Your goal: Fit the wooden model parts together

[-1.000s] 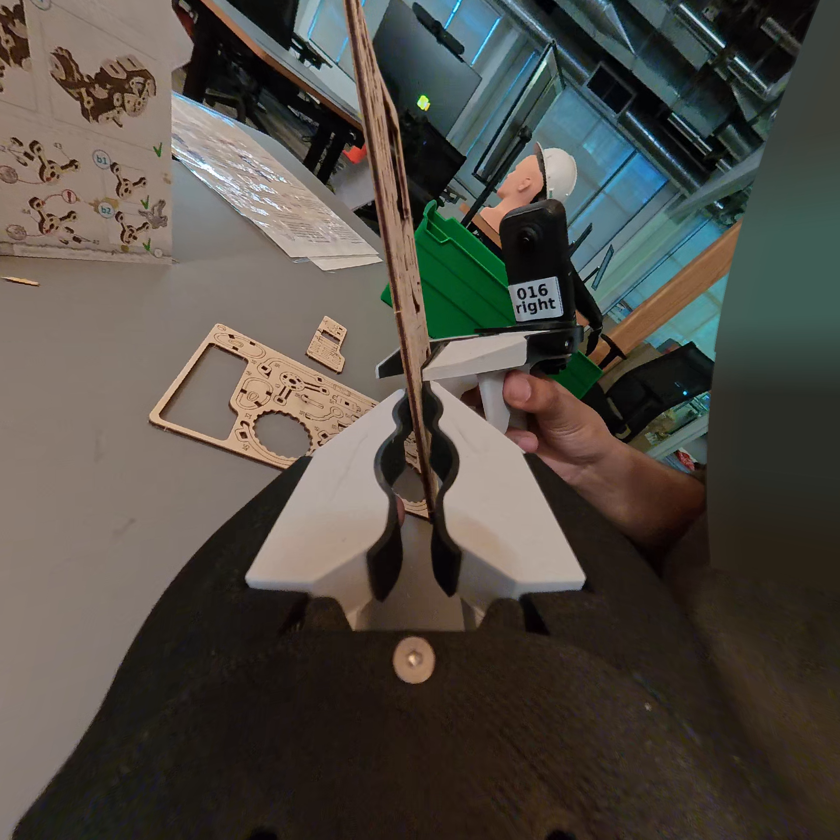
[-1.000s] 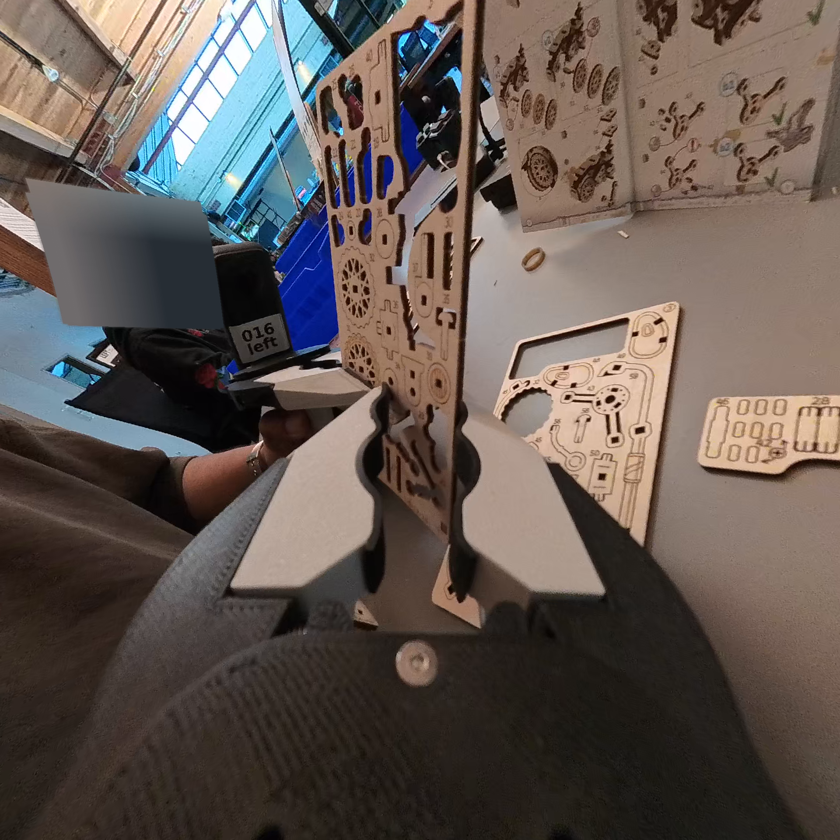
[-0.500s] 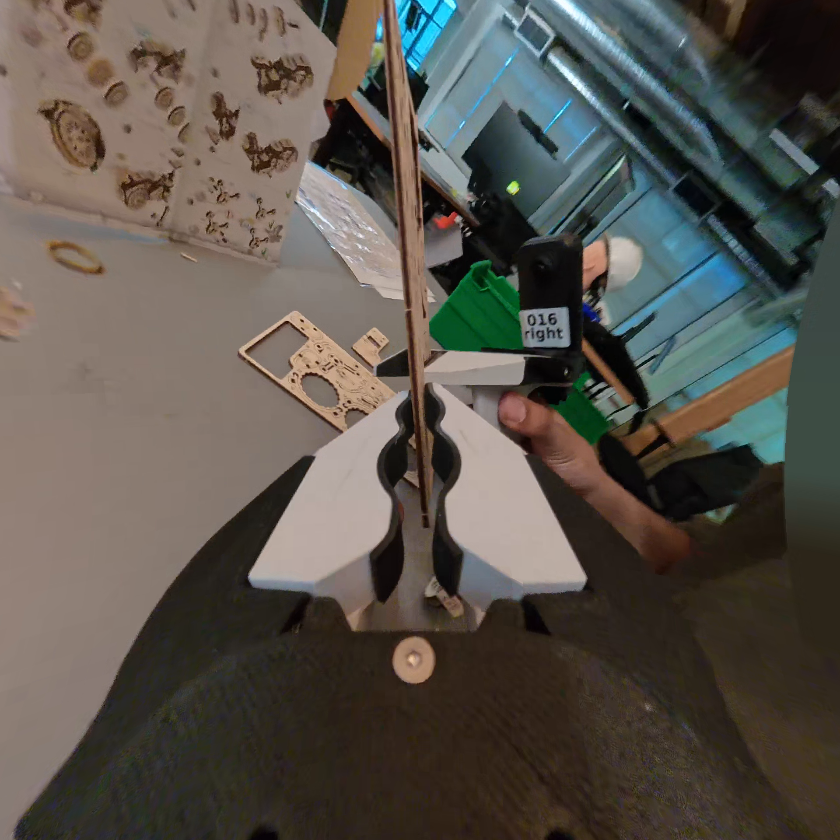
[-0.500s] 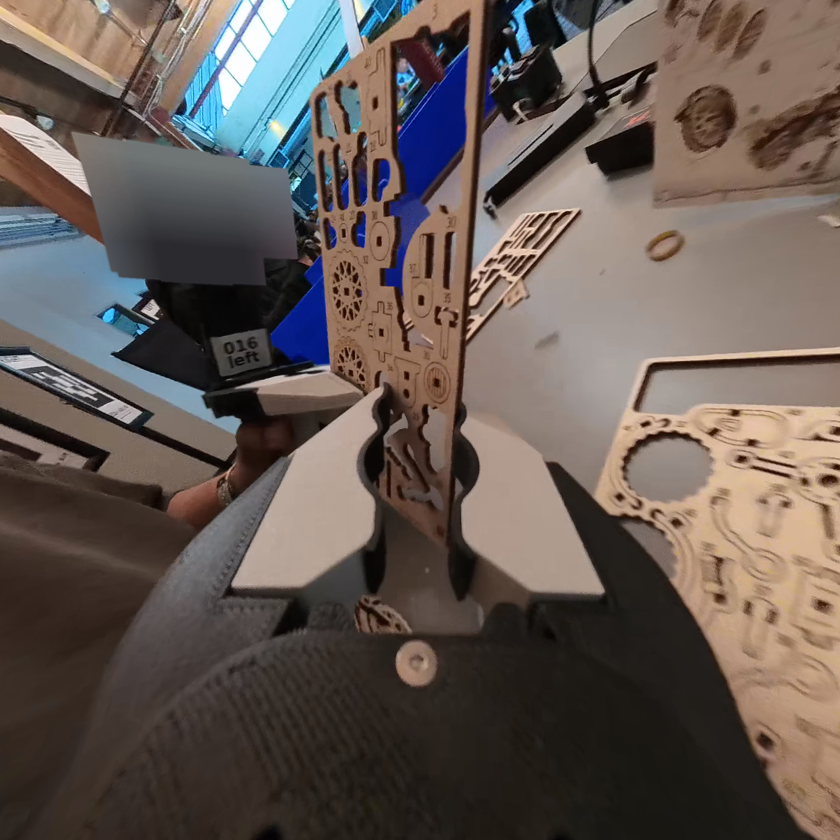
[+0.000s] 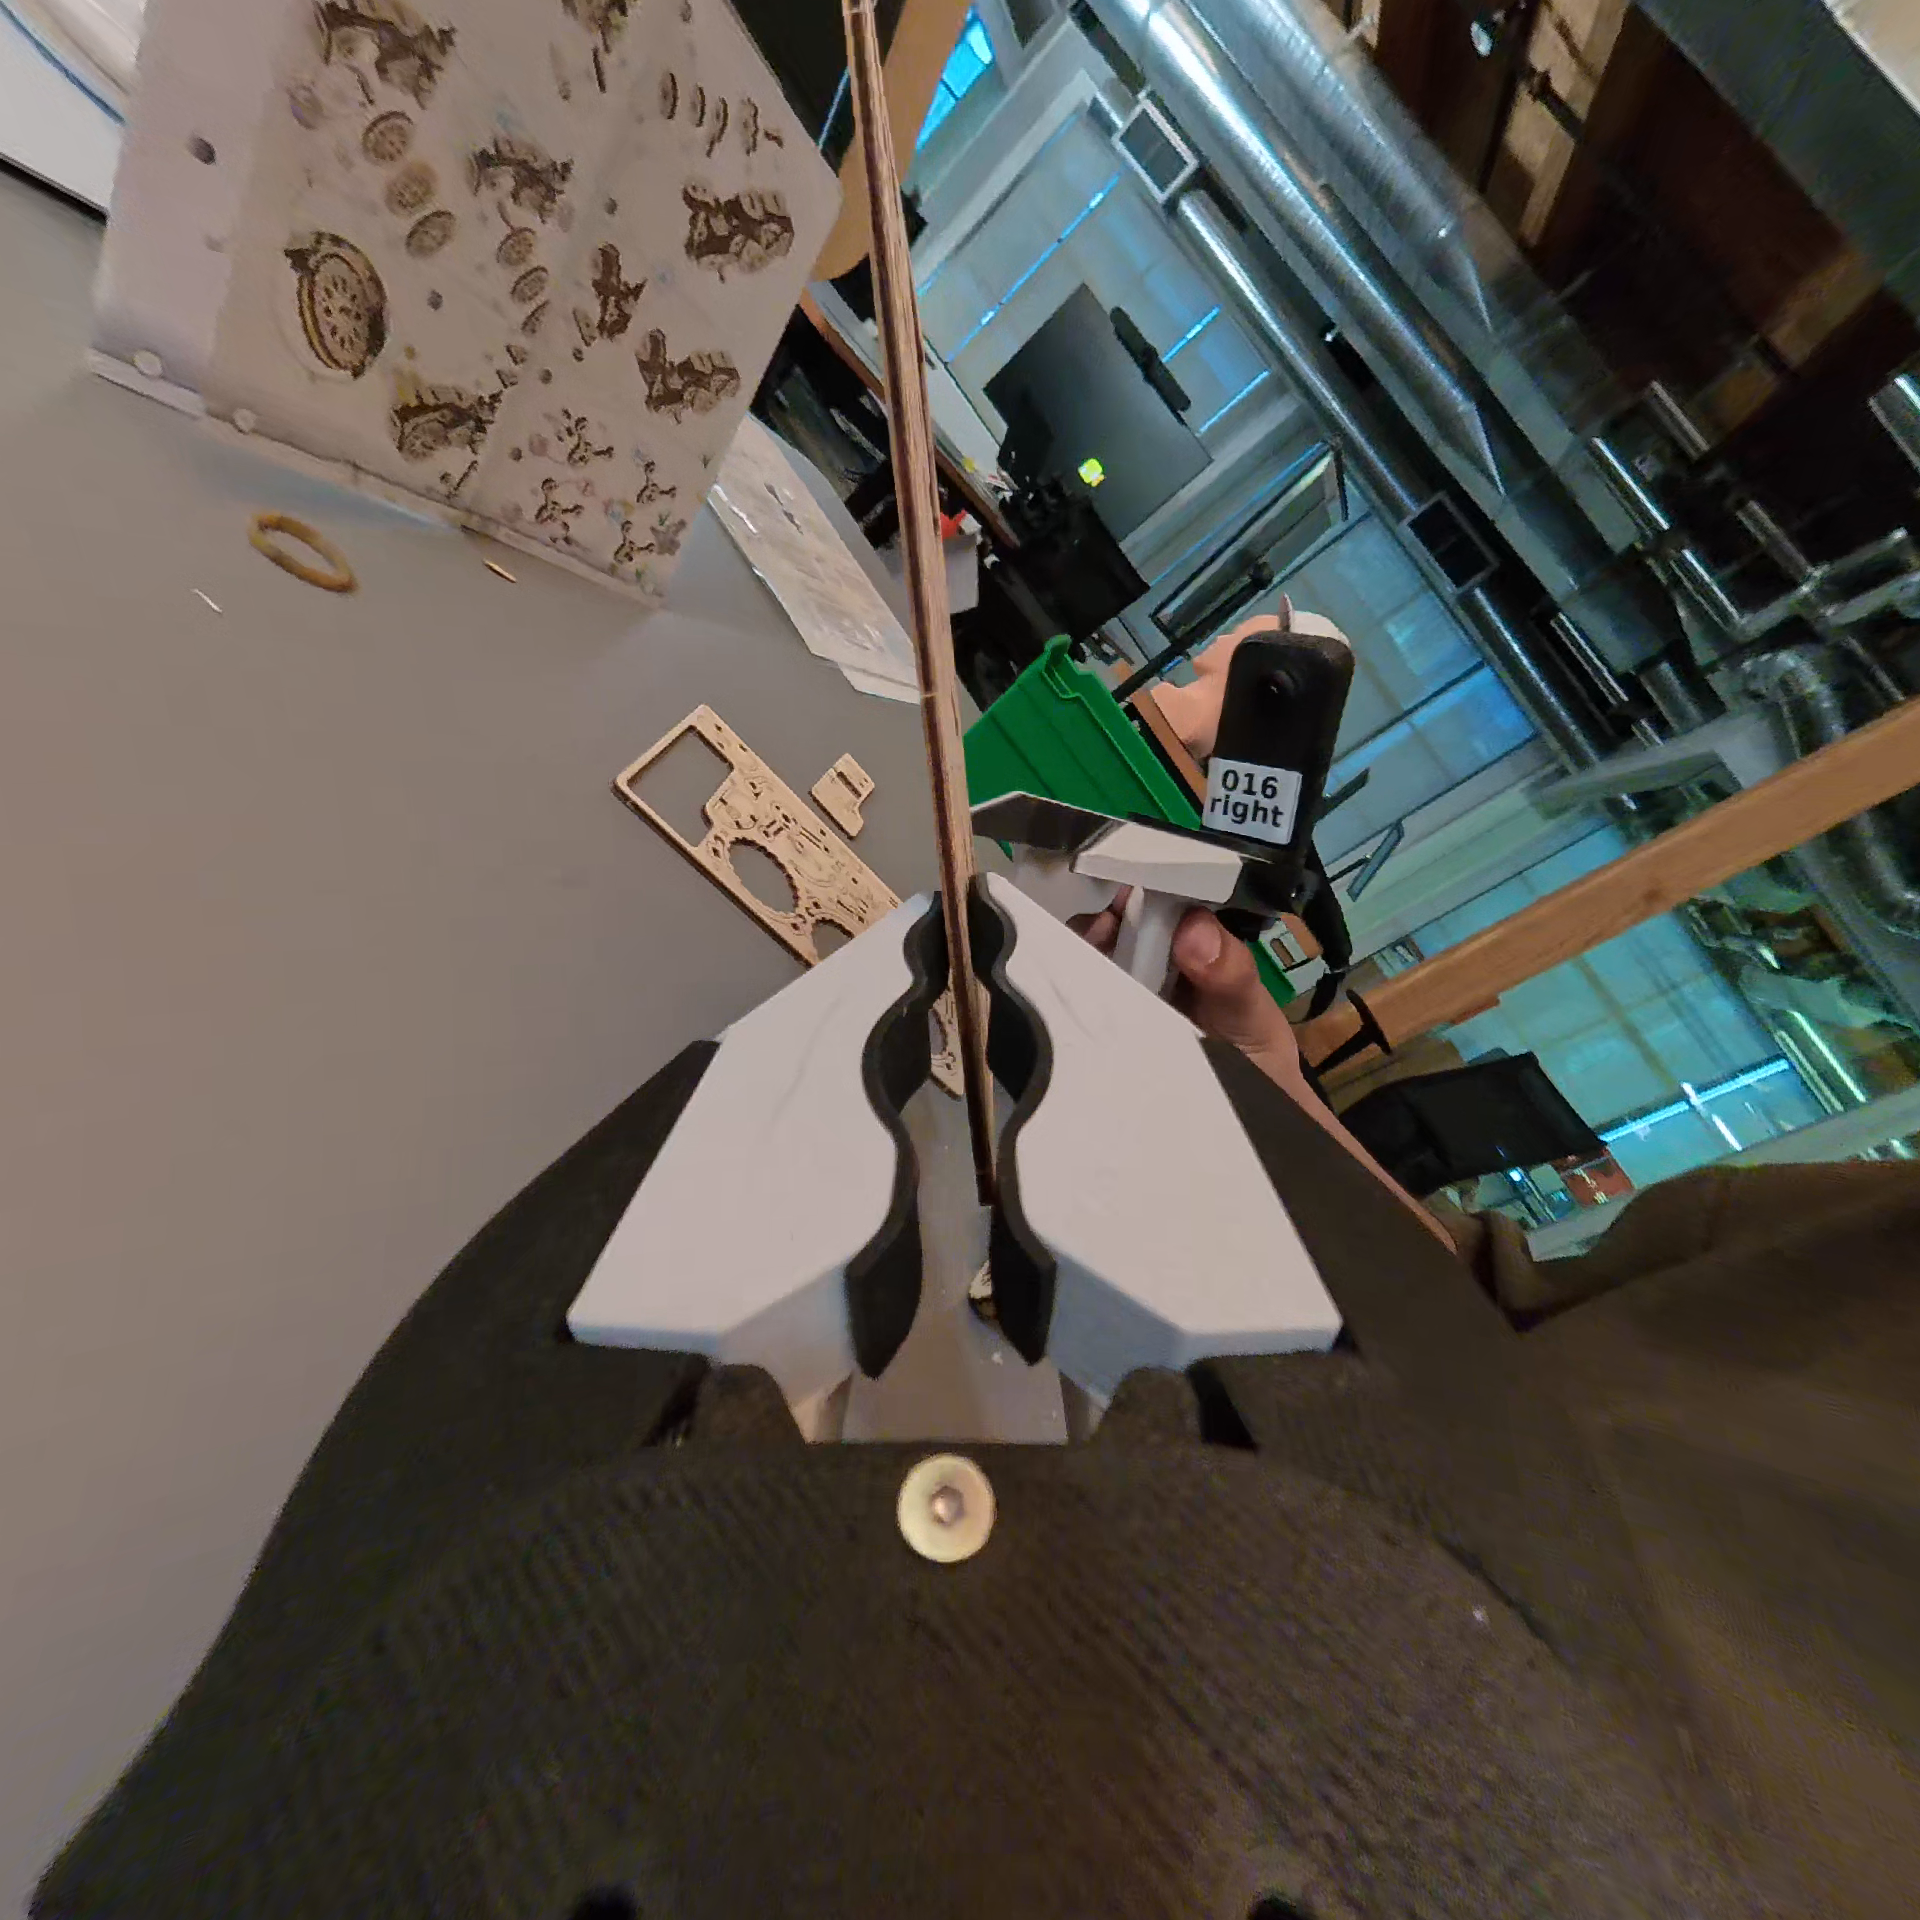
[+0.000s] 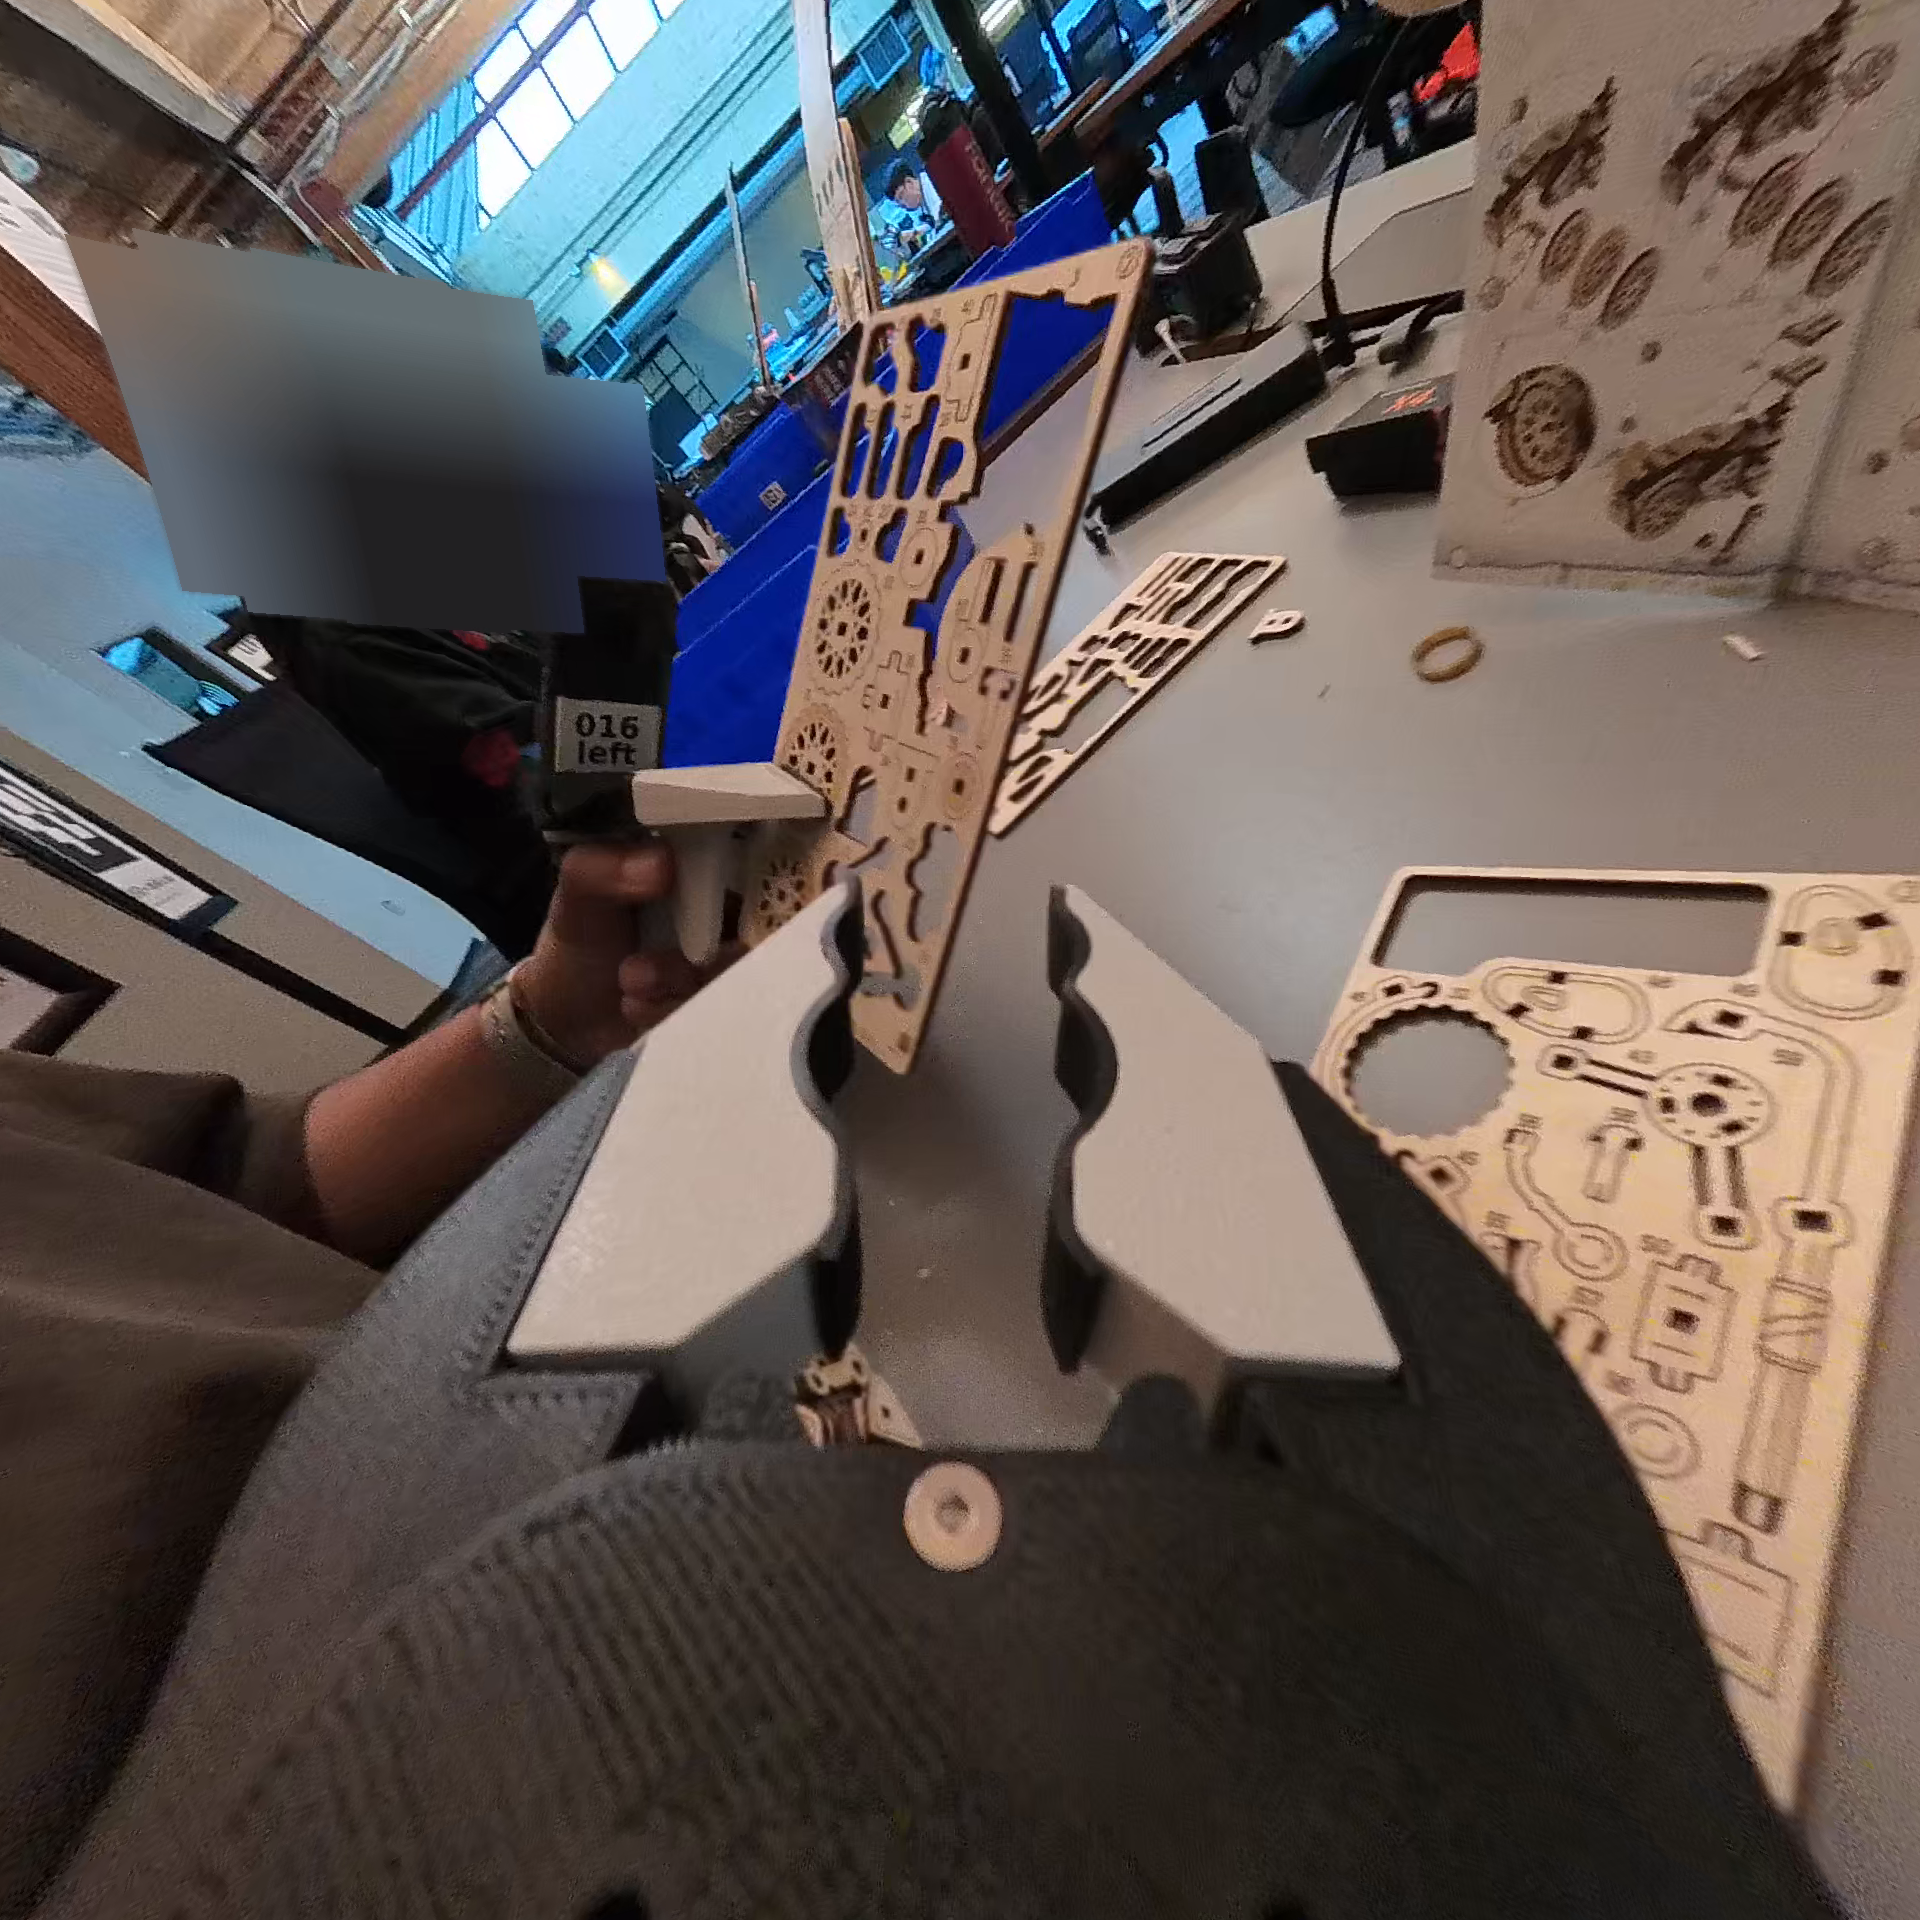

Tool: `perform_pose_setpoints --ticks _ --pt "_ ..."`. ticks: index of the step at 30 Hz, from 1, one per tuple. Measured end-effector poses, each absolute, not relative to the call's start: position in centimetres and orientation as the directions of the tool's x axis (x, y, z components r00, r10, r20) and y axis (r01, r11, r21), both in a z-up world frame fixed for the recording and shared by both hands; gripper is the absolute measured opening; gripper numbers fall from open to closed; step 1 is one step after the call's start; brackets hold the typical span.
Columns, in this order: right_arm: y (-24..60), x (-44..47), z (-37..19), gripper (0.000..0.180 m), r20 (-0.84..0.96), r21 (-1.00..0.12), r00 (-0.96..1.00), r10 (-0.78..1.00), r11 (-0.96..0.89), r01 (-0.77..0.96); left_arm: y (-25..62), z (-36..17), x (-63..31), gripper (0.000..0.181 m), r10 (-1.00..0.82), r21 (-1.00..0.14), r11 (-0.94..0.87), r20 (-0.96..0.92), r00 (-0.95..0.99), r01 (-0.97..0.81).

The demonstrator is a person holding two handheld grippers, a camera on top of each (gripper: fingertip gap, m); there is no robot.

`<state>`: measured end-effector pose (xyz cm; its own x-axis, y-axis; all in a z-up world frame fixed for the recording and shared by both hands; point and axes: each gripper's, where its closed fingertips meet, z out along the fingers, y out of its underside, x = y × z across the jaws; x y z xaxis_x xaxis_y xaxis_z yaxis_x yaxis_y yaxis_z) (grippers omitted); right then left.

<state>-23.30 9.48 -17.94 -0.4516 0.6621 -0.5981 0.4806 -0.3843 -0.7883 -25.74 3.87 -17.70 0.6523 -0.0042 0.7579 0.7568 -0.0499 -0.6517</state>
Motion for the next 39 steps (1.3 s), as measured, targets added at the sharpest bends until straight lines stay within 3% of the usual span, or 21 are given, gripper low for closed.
perform_pose_setpoints --ticks 7,14,15,17,19,24,27,39 --pt "9.1 -23.1 -18.0 0.034 -0.605 -0.787 -0.480 0.636 -0.385 0.482 4.9 -17.3 -23.7 0.000 -0.112 -0.655 -0.113 0.755 0.646 0.747" --pt "8.4 -22.3 -17.9 0.011 -0.685 -0.726 -0.509 0.522 -0.423 0.543 5.6 -17.9 -21.7 0.001 -0.135 -0.738 -0.202 0.673 0.728 0.644" --pt "8.3 -22.3 -17.8 0.008 -0.689 -0.722 -0.512 0.513 -0.423 0.547 5.7 -18.0 -21.9 0.003 -0.122 -0.733 -0.197 0.677 0.726 0.651" --pt "8.0 -22.1 -17.2 0.000 -0.698 -0.715 -0.531 0.480 -0.432 0.549 5.8 -18.3 -22.4 0.025 -0.094 -0.720 -0.185 0.690 0.718 0.669" --pt "7.6 -22.2 -17.3 0.000 -0.701 -0.712 -0.529 0.479 -0.429 0.556 5.9 -18.2 -22.5 0.031 -0.097 -0.713 -0.176 0.698 0.709 0.679" --pt "7.4 -22.3 -17.5 0.000 -0.731 -0.682 -0.526 0.435 -0.441 0.583 5.9 -18.2 -22.6 0.028 -0.085 -0.743 -0.162 0.666 0.741 0.649" --pt "7.2 -22.2 -17.7 0.000 -0.748 -0.663 -0.525 0.406 -0.442 0.603 5.8 -18.5 -22.7 0.017 -0.063 -0.760 -0.167 0.643 0.763 0.628" --pt "6.8 -22.2 -17.9 0.003 -0.764 -0.645 -0.533 0.364 -0.423 0.636 5.9 -18.2 -21.8 0.003 -0.143 -0.717 -0.186 0.696 0.704 0.672"
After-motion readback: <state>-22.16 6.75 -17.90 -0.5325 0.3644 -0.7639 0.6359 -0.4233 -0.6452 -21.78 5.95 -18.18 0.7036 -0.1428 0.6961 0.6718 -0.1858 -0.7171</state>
